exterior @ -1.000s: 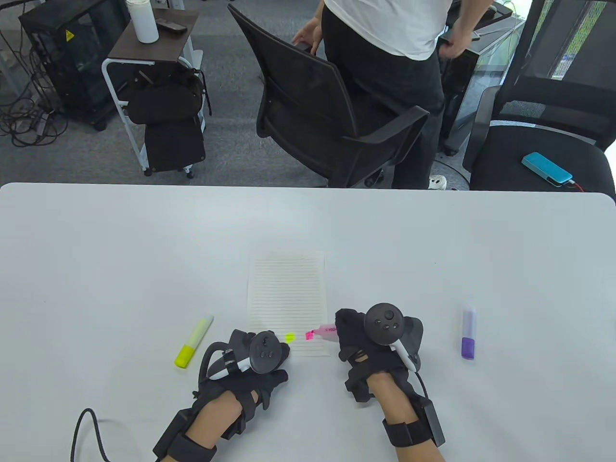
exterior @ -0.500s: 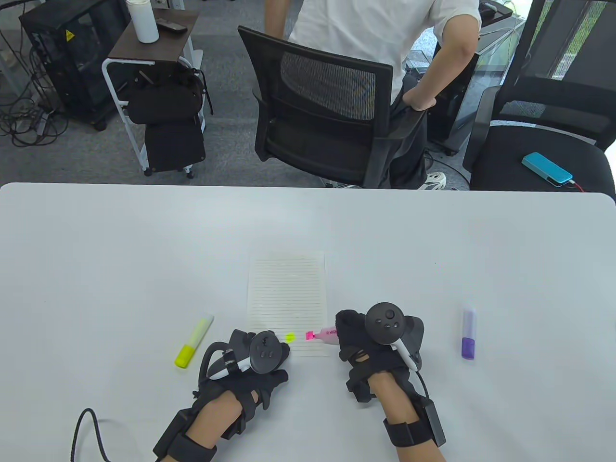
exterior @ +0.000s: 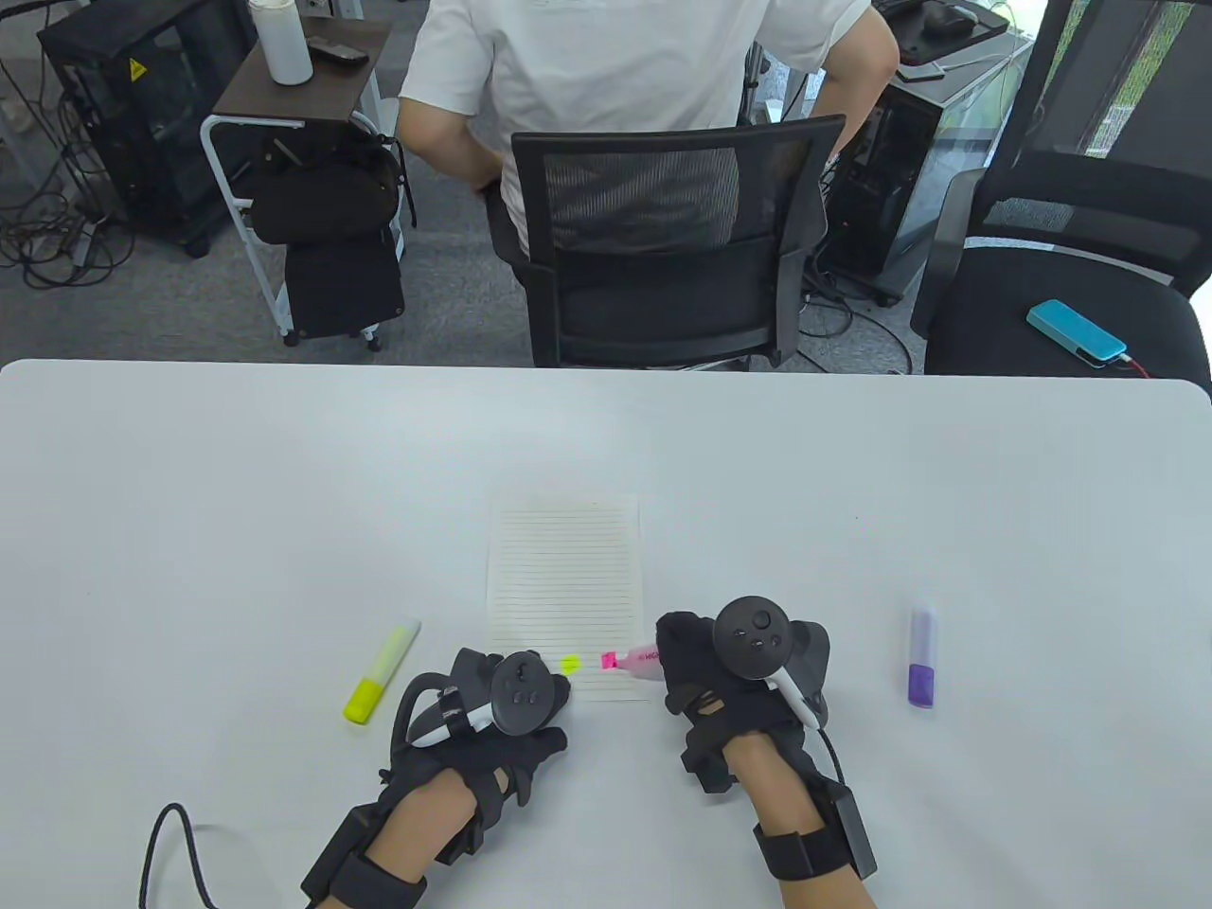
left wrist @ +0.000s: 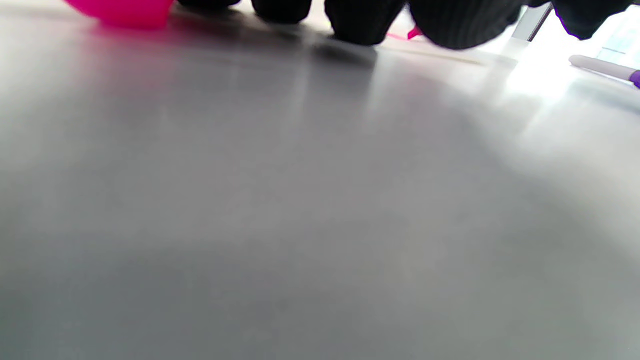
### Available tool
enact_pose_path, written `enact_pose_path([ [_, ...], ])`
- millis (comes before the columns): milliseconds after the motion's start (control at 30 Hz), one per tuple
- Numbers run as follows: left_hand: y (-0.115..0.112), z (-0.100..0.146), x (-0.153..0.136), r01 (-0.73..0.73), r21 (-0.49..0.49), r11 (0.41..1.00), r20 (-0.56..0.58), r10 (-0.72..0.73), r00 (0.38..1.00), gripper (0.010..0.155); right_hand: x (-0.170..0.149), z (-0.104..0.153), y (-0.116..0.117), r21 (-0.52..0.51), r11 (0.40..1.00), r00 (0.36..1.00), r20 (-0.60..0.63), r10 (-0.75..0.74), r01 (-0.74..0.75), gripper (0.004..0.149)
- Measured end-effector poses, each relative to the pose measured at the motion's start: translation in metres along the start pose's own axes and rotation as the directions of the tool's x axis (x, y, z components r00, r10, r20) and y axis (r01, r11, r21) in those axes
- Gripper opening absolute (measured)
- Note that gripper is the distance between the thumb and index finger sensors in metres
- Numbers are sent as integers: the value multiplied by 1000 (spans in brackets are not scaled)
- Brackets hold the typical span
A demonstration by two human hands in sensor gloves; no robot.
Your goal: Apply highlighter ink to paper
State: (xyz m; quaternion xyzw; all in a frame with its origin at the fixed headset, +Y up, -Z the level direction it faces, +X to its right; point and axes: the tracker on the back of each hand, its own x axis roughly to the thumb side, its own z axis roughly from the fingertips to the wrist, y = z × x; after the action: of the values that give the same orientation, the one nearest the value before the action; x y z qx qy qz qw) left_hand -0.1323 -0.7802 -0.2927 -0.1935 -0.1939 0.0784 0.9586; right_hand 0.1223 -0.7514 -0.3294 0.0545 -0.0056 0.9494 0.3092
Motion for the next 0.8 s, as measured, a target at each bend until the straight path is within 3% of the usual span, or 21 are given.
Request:
enact_pose_path([
  [67,0,0,0,0,0,1000,0,0,1000,66,0,0,0,-34,999,1000,4,2,-2,35],
  [800,0,0,0,0,0,1000,0,0,1000,66,1,-1,6,0,1000,999,25,31,-31,35],
])
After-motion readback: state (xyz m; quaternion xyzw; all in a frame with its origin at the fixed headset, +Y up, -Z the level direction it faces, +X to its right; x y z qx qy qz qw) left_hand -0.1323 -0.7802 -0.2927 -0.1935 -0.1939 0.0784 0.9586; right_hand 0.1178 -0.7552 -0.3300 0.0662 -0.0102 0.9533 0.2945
